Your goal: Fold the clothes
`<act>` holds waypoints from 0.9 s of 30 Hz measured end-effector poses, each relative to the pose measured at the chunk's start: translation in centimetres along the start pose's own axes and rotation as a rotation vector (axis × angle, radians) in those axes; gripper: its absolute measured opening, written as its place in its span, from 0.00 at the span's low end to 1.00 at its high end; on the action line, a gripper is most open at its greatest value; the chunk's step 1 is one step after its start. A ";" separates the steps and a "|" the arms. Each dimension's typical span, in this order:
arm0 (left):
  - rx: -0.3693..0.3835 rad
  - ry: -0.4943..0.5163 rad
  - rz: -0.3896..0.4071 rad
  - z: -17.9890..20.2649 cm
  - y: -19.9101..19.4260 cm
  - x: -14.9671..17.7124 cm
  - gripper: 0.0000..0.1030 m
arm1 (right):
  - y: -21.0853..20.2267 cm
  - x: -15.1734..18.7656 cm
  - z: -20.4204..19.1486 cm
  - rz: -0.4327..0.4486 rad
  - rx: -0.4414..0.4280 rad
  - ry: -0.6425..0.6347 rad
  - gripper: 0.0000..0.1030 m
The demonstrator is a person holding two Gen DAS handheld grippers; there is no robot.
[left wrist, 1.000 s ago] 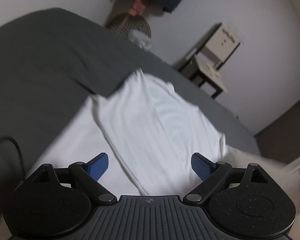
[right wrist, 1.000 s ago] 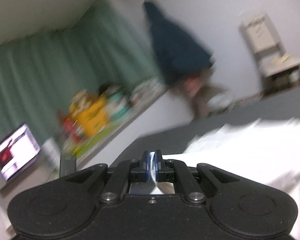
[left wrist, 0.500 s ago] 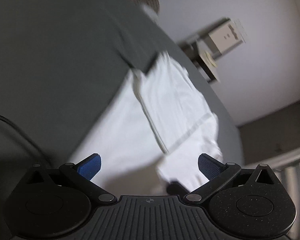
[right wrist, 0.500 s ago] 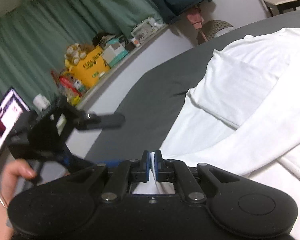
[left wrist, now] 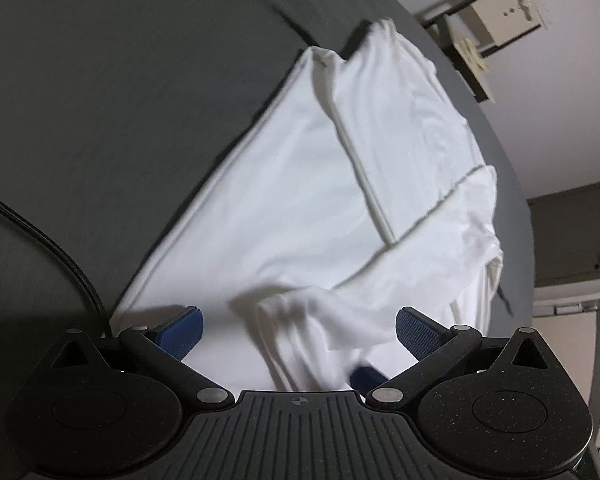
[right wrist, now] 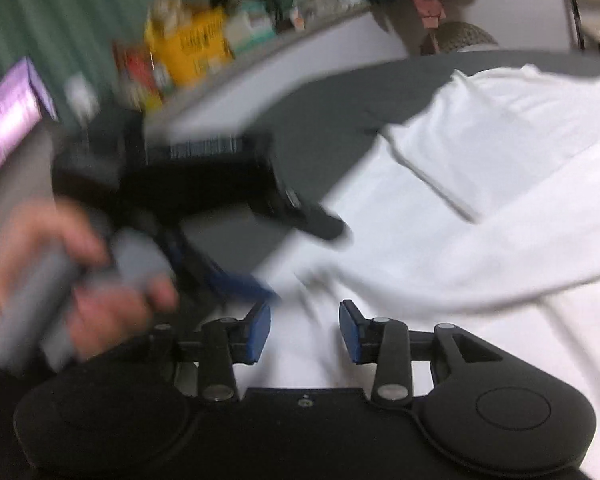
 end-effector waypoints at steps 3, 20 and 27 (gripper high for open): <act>-0.032 0.036 0.019 0.1 0.2 -0.2 0.99 | -1.1 1.7 0.6 -0.064 0.088 -0.151 0.36; -0.121 0.133 -0.007 0.4 0.9 0.3 0.41 | 2.6 5.0 -4.5 -0.005 0.241 -0.680 0.26; 0.004 0.109 0.024 1.7 0.1 0.3 0.07 | 0.5 3.4 -4.0 0.060 0.254 -0.598 0.10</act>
Point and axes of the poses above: each gripper's, at about its wrist camera, not at the fingertips, and y roughly the way its jaws point, z to its right, x to its underside, the point moved 9 cm from there along y, roughly the way its jaws point, and after that the axes turned 7 degrees about z, right-handed, at the moved point
